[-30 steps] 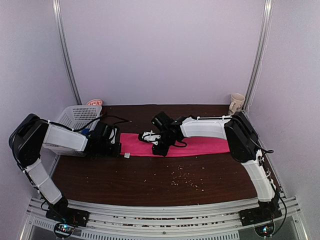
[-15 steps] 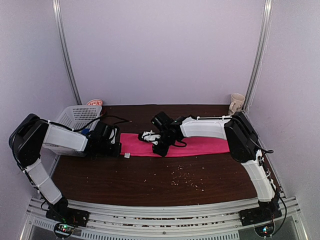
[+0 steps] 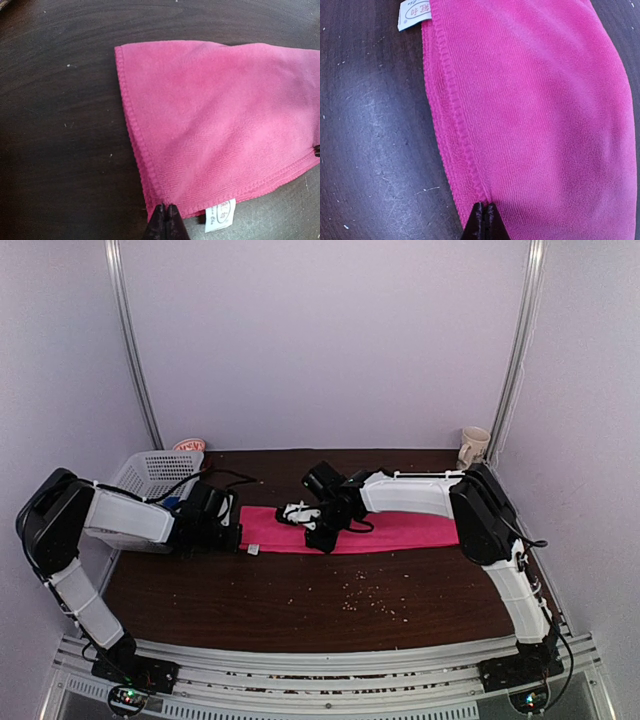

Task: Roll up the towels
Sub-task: Smooth out the towel at the center of the board.

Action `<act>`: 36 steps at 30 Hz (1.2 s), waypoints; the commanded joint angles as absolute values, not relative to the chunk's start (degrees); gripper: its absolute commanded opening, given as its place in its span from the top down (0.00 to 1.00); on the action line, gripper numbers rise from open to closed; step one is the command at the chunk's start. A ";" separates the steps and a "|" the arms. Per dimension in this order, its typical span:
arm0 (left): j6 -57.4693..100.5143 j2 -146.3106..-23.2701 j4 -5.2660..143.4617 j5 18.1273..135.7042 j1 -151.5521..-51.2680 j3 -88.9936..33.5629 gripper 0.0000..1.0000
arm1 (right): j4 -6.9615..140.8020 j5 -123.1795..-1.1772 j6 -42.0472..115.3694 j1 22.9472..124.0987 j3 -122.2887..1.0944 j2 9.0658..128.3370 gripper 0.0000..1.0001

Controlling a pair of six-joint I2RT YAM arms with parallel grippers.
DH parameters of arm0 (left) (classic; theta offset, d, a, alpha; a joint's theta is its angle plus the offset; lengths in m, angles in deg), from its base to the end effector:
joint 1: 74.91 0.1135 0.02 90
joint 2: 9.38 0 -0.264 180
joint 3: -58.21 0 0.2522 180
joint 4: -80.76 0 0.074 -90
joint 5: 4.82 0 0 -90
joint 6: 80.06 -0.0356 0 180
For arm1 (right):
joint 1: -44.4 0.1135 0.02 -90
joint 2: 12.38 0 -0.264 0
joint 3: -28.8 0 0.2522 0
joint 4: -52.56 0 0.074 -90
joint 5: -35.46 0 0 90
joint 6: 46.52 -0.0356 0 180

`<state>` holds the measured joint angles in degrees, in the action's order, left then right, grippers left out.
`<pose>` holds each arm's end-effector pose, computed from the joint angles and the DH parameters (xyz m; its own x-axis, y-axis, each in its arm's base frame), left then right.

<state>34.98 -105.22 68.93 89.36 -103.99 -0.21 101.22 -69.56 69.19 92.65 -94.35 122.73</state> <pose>0.2797 -0.1526 0.1399 -0.7874 -0.0451 -0.6148 0.1213 0.9665 -0.2263 0.3307 0.3843 0.1531 -0.1735 -0.8236 -0.5400 -0.9772 0.2120 -0.0094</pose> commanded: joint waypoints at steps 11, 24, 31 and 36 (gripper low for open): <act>35.61 -102.72 69.44 91.22 -104.25 0.14 1.00 | 104.46 -73.26 71.10 93.02 -95.08 119.29 1.00; 35.78 -102.73 69.73 91.29 -104.23 0.93 1.00 | 104.80 -73.43 70.51 93.00 -96.04 119.00 1.00; 36.04 -102.23 69.90 91.35 -104.23 1.45 1.00 | 104.81 -73.30 70.48 92.96 -96.23 118.43 1.00; 36.25 -101.36 69.55 90.96 -104.25 2.22 1.00 | 107.68 -74.85 71.85 93.24 -97.03 120.35 1.00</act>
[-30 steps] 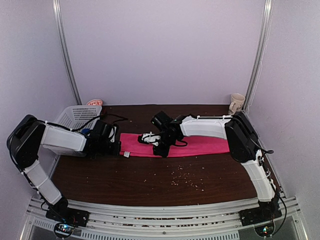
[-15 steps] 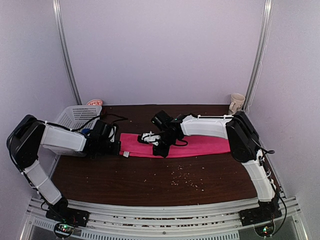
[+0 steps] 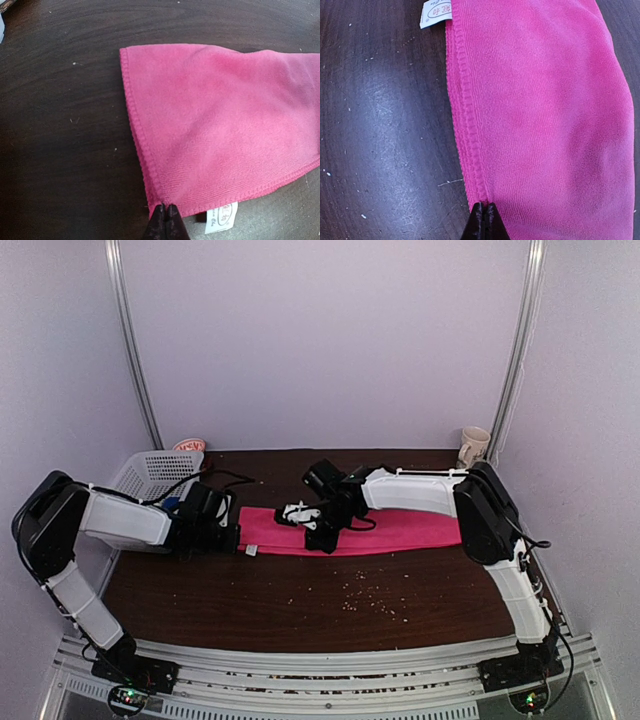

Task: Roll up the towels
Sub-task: Smooth out the towel at the center of the board.

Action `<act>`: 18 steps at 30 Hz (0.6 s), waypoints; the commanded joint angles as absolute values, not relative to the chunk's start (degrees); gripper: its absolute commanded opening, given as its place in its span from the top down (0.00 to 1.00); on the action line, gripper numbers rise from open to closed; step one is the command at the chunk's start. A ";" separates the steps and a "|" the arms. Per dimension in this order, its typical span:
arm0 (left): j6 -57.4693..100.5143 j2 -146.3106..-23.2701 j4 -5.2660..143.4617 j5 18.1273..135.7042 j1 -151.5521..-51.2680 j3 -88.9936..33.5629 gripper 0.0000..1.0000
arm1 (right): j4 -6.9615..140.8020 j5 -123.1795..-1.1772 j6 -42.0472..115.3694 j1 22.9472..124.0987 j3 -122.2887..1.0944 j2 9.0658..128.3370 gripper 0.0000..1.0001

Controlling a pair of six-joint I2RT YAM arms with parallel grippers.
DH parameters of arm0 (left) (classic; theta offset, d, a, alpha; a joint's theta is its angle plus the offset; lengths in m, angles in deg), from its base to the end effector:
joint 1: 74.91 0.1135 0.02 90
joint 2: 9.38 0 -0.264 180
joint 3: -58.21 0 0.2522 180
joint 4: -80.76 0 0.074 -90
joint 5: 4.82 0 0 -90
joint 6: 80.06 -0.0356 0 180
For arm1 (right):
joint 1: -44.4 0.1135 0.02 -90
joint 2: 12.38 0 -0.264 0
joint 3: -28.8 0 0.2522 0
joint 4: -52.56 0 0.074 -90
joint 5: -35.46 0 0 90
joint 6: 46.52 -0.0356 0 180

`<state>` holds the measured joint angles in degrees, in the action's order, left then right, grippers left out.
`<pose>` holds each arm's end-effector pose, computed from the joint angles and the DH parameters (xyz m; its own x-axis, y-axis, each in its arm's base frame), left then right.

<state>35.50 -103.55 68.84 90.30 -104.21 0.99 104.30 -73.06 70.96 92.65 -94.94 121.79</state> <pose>0.2743 -0.1503 0.1428 -0.7808 -0.0546 -0.6224 0.1101 0.9685 -0.2232 0.3260 0.3823 0.1619 -0.1504 -0.8256 -0.5438 -0.9869 0.1576 0.0338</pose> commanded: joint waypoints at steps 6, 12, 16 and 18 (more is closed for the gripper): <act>36.94 -100.44 69.70 90.53 -104.48 4.04 0.99 | 109.87 -75.15 73.02 94.07 -97.35 121.71 1.00; 36.87 -100.14 69.29 90.71 -104.50 4.75 0.81 | 111.07 -74.23 73.57 94.84 -98.08 122.58 0.91; 36.61 -98.62 68.75 91.04 -104.47 4.66 0.52 | 112.32 -73.63 73.94 94.86 -98.76 121.73 0.79; 36.14 -97.34 67.90 91.71 -104.45 4.13 0.40 | 112.38 -72.83 74.03 94.52 -98.78 120.18 0.73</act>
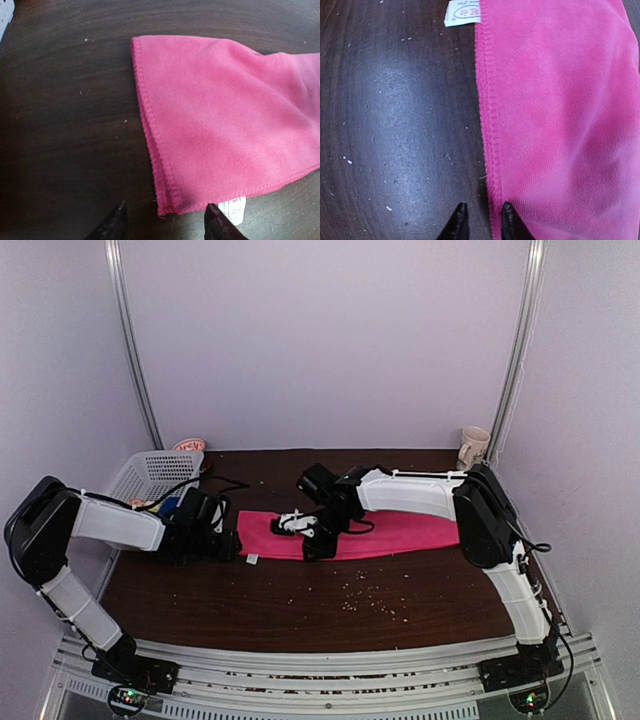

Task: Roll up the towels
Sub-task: Smooth out the towel at the center of the board.

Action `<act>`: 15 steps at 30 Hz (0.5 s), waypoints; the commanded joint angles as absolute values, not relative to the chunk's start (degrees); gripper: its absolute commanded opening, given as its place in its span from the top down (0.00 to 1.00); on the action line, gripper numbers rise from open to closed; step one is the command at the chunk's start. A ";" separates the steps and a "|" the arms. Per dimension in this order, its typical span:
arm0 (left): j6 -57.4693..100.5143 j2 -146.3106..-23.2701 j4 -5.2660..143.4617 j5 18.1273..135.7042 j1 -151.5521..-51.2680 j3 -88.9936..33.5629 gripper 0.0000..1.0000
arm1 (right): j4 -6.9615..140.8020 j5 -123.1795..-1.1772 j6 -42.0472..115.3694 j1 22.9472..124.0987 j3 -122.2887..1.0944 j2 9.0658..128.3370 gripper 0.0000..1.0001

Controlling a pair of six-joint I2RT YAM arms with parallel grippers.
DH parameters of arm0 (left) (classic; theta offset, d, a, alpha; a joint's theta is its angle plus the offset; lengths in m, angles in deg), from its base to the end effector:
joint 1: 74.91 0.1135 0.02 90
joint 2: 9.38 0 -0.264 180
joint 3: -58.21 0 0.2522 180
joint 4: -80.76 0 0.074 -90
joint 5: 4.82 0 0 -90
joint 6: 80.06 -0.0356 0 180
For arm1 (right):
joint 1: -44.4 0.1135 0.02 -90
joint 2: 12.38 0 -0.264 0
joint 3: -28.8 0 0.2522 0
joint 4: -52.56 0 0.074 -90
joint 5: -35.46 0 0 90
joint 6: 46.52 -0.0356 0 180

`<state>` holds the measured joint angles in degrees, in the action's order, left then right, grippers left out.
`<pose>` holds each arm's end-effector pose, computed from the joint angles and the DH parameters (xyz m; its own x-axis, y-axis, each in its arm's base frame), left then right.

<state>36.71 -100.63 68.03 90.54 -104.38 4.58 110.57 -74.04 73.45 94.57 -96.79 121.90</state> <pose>0.2588 -0.1424 0.1392 -0.7957 -0.0654 -0.6021 0.0891 0.9707 -0.2232 0.3087 0.3886 0.1656 -0.1057 -0.8620 -0.4958 -0.9942 0.0829 0.0680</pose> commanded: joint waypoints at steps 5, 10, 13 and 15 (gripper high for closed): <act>33.57 -95.70 65.21 94.87 -104.18 -0.99 0.11 | 112.74 -73.16 73.55 91.48 -97.41 115.29 0.65; 30.94 -101.71 64.38 94.56 -102.23 -8.61 0.05 | 111.94 -74.75 70.81 85.91 -93.97 110.45 0.62; 29.85 -106.21 64.13 94.93 -101.21 -12.83 0.10 | 107.66 -74.16 67.08 81.42 -89.70 107.93 0.62; 29.15 -108.90 63.77 96.26 -101.06 -14.99 0.16 | 104.91 -73.68 65.10 78.33 -86.76 107.06 0.63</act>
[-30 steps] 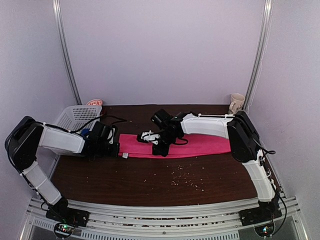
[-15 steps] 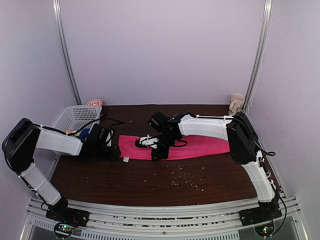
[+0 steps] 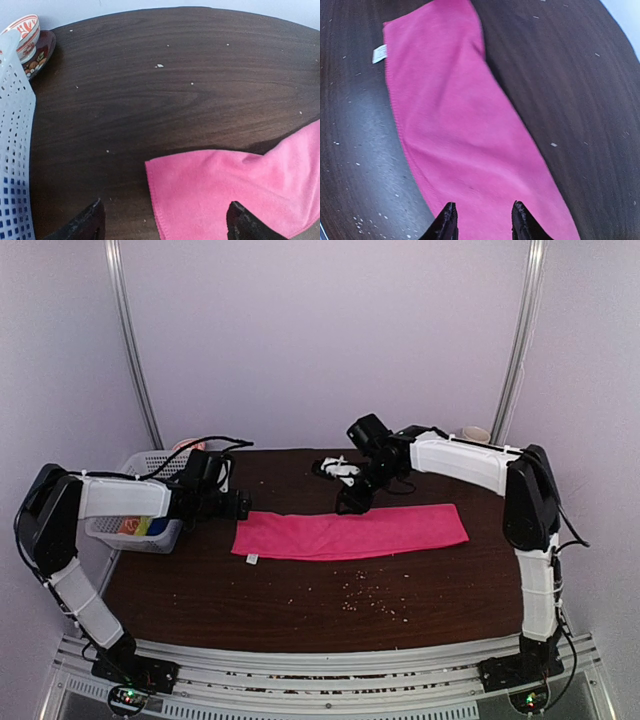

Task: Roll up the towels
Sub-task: Smooth out the towel at the center of the board.

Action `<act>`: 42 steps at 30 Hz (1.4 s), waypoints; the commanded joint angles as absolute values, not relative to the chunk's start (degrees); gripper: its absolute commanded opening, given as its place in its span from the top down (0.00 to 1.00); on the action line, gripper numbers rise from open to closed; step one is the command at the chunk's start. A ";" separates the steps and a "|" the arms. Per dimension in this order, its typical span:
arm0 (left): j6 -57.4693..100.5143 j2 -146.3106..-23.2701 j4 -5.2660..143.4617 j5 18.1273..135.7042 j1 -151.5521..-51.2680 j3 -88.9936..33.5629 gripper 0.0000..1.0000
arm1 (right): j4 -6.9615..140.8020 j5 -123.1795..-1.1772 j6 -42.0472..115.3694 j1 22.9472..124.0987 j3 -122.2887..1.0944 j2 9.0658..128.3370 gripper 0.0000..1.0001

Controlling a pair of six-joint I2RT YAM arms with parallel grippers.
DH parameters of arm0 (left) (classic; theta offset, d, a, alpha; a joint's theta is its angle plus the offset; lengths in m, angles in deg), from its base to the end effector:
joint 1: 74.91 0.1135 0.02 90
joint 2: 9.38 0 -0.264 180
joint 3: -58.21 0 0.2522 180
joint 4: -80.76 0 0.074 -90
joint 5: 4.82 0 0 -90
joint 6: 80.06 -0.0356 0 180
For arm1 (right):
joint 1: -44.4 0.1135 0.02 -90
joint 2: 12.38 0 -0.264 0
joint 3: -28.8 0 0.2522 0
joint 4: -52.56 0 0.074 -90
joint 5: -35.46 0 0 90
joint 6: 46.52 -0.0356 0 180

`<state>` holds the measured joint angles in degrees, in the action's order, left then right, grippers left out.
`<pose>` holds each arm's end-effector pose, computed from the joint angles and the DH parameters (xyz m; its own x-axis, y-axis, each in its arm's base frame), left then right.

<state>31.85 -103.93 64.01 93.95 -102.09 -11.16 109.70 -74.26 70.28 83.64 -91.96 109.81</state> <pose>0.3142 -0.1552 0.1964 -0.6823 -0.0642 -0.7282 0.1034 0.9776 -0.1831 0.3555 0.3059 0.2389 -0.2600 -0.7603 -0.5953 -0.9511 0.3081 0.0219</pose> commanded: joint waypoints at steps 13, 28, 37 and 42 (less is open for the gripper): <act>27.46 -118.46 63.42 97.98 -100.07 -18.24 0.31 | 102.06 -76.47 62.31 68.59 -83.14 112.85 0.68; 28.24 -122.85 58.99 102.87 -99.65 -18.79 0.37 | 100.08 -68.44 59.08 65.35 -79.99 115.96 0.69; 29.23 -121.54 59.06 104.97 -99.41 -16.27 0.37 | 100.82 -67.31 58.80 64.54 -80.50 115.56 0.69; 28.81 -121.25 58.20 105.48 -99.25 -19.11 0.31 | 104.00 -68.91 60.88 64.61 -83.00 113.87 0.69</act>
